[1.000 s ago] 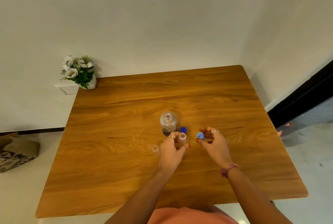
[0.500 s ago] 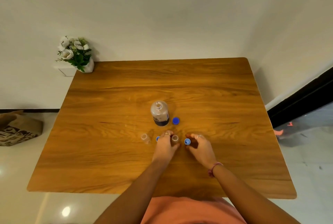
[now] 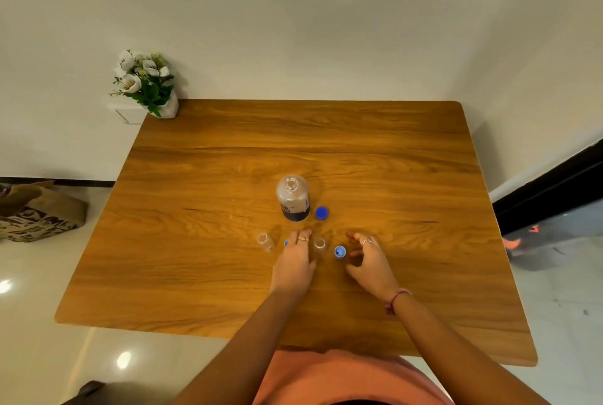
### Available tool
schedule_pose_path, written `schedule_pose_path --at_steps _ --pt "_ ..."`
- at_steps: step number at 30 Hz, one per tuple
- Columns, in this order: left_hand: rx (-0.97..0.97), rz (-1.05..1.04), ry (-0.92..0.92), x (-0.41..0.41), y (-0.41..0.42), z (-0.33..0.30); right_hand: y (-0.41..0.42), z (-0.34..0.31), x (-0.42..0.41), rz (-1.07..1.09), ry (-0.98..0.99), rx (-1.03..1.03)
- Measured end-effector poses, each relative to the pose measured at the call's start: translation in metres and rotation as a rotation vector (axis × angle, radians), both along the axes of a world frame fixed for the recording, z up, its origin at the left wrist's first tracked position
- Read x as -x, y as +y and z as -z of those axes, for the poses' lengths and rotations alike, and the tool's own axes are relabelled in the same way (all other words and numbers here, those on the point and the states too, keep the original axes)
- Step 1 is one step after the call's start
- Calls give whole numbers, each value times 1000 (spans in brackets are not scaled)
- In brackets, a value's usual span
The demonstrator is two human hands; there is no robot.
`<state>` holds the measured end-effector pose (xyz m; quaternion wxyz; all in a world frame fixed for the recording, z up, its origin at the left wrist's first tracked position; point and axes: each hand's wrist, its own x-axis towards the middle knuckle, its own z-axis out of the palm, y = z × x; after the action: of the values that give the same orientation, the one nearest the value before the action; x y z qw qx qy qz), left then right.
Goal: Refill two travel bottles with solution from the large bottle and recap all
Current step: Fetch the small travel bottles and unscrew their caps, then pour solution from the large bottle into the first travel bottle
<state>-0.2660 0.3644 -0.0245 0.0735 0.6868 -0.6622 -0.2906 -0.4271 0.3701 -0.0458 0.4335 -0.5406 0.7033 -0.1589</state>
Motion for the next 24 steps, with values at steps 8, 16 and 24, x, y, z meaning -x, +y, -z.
schedule_pose_path --at_steps 8,16,24 --pt "232 -198 212 -63 11 -25 -37 -45 -16 45 -134 226" --pt "7 -255 260 -95 -11 4 -83 -65 -73 -139 -36 264" --pt "-151 -228 271 -99 -20 17 -82 -54 -107 136 -93 252"
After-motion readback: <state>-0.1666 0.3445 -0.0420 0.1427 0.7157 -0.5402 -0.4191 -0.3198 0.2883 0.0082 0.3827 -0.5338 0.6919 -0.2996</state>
